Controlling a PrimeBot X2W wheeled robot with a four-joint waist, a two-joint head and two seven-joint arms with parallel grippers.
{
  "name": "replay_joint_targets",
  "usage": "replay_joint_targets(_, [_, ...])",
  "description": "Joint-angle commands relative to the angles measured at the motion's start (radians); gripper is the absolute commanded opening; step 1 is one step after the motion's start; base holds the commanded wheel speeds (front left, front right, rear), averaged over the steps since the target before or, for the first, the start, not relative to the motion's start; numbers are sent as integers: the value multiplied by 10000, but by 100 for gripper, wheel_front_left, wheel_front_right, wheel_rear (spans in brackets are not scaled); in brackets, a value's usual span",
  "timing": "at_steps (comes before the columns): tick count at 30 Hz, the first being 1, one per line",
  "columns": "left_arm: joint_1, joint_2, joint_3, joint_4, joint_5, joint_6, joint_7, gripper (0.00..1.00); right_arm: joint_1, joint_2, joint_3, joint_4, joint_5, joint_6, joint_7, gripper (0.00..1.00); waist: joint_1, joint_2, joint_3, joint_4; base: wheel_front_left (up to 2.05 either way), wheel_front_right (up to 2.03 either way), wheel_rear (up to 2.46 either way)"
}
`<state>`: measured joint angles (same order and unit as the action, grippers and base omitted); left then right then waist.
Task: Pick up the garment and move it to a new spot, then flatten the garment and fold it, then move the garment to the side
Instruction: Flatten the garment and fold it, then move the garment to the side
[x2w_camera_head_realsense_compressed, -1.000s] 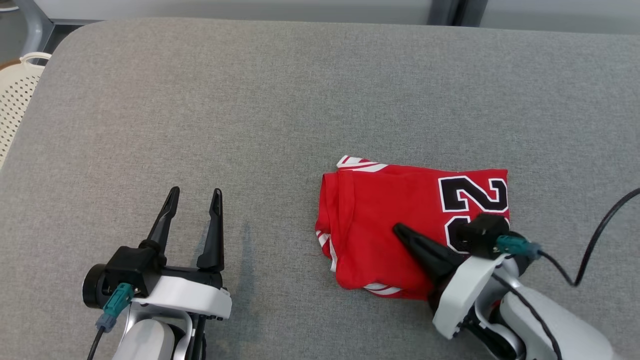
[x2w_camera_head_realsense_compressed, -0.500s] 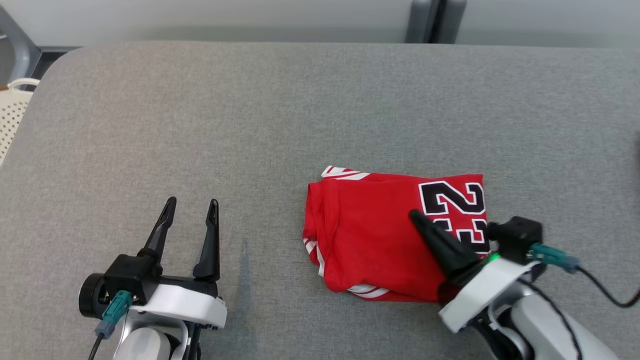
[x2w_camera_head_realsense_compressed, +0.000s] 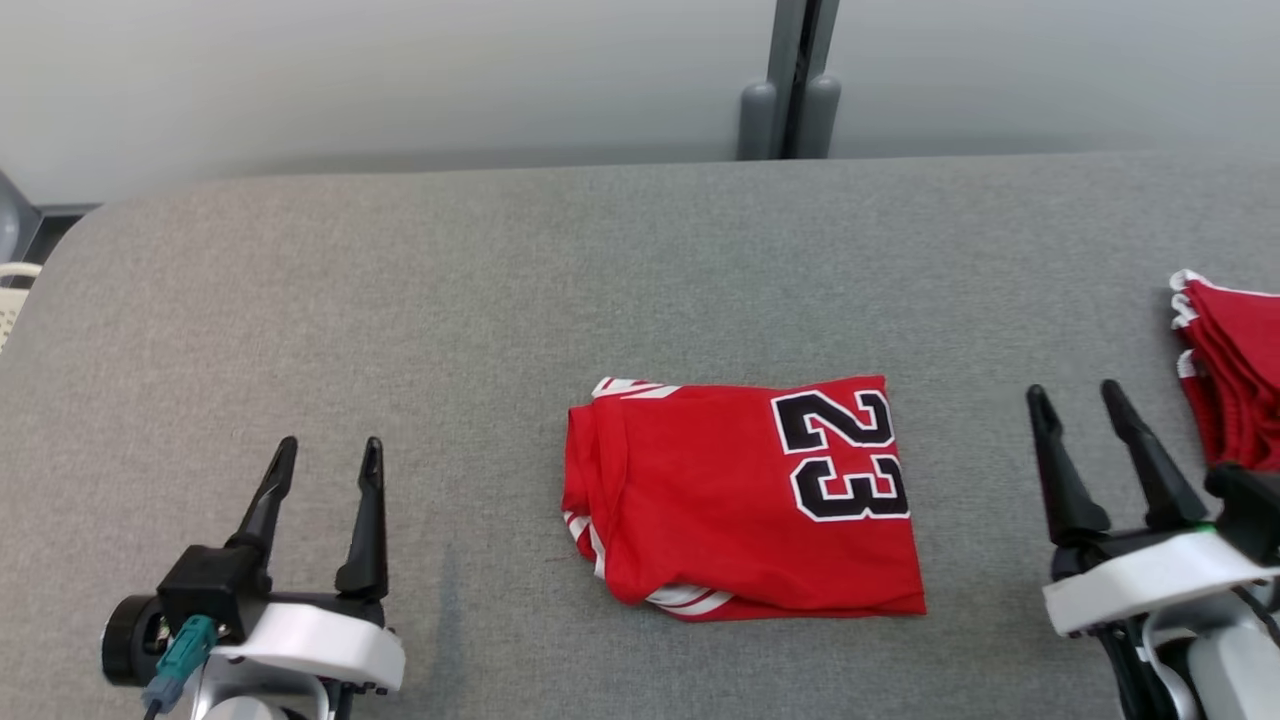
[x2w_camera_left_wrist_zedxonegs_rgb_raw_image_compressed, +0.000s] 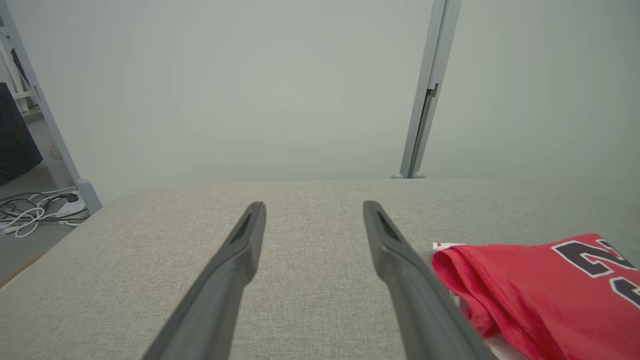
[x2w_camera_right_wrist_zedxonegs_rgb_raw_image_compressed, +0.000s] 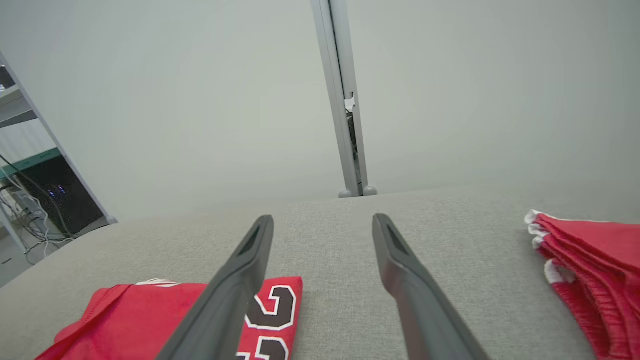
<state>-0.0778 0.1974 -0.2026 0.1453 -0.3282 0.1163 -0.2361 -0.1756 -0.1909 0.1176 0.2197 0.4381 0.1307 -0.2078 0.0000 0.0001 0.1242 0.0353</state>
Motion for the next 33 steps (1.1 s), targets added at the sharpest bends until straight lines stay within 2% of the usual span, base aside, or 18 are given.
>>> replay_joint_targets(1, [79,70,81,-51,-77,76,37,100,153,12,-170,-105,-135,3,79,100,0,-1,-154,-122,0,0,0])
replay_joint_targets(6, [423,259,298,-251,-189,204,61,100,827,299,-1066,-978,-914,3,558,100,0,-1,-461,-270,0,0,0])
replay_joint_targets(10, [701,389,495,-360,-316,252,66,100,1330,505,-1364,-1584,-1237,3,903,100,0,-1,-745,-340,0,0,0])
replay_joint_targets(20, [1496,797,884,-749,-613,347,191,100,2339,783,-1595,-2592,-1608,3,1618,100,0,-1,-1363,-397,0,0,0])
replay_joint_targets(33, [2089,1031,665,-1192,-554,493,702,100,3112,997,-1585,-3157,-1754,3,2197,100,0,-1,-1701,-429,0,0,0])
